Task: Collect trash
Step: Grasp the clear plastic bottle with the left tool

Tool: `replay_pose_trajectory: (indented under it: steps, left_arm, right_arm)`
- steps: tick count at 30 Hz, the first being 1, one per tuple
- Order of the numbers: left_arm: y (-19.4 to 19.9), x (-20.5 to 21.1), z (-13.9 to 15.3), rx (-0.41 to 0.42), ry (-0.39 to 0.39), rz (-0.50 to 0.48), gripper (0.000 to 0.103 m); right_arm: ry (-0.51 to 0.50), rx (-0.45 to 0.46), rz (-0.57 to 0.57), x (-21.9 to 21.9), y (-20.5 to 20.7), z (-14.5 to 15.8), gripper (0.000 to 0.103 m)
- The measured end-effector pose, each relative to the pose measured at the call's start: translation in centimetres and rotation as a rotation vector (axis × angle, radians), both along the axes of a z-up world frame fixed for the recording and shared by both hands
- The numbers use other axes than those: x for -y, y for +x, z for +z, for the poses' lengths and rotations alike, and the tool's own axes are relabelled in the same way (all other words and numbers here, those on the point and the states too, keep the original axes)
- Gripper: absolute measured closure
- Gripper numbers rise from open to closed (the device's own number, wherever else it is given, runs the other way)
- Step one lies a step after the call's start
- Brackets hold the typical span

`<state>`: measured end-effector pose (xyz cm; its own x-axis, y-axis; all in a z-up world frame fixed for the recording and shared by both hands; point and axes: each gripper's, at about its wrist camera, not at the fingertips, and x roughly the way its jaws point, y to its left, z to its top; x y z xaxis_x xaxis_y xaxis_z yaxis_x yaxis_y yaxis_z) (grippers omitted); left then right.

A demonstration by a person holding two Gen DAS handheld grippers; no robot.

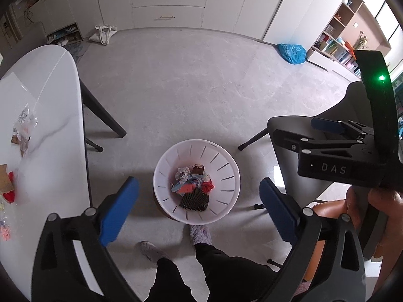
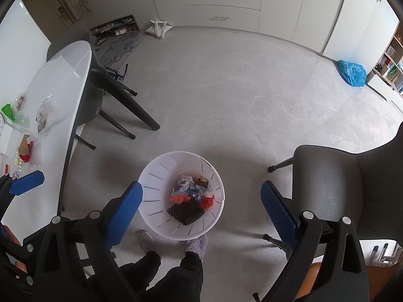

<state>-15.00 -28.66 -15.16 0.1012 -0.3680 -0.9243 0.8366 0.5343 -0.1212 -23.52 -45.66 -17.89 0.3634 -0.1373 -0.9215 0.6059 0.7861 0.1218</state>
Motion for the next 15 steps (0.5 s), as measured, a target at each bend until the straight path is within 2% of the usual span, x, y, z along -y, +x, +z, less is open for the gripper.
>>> replay_pose_trajectory:
  steps: [10,15]
  left_arm:
    - [1.4,-1.9,0.6,-0.001,-0.011,0.048,0.011]
    - [3.2,-5.3,2.0,0.040,-0.027,0.121,0.011]
  right_arm:
    - [-0.007,0.016,0.023,-1.5,0.7,1.0,0.009]
    - [-0.012,0.047,0.069,-3.5,2.4,2.5,0.009]
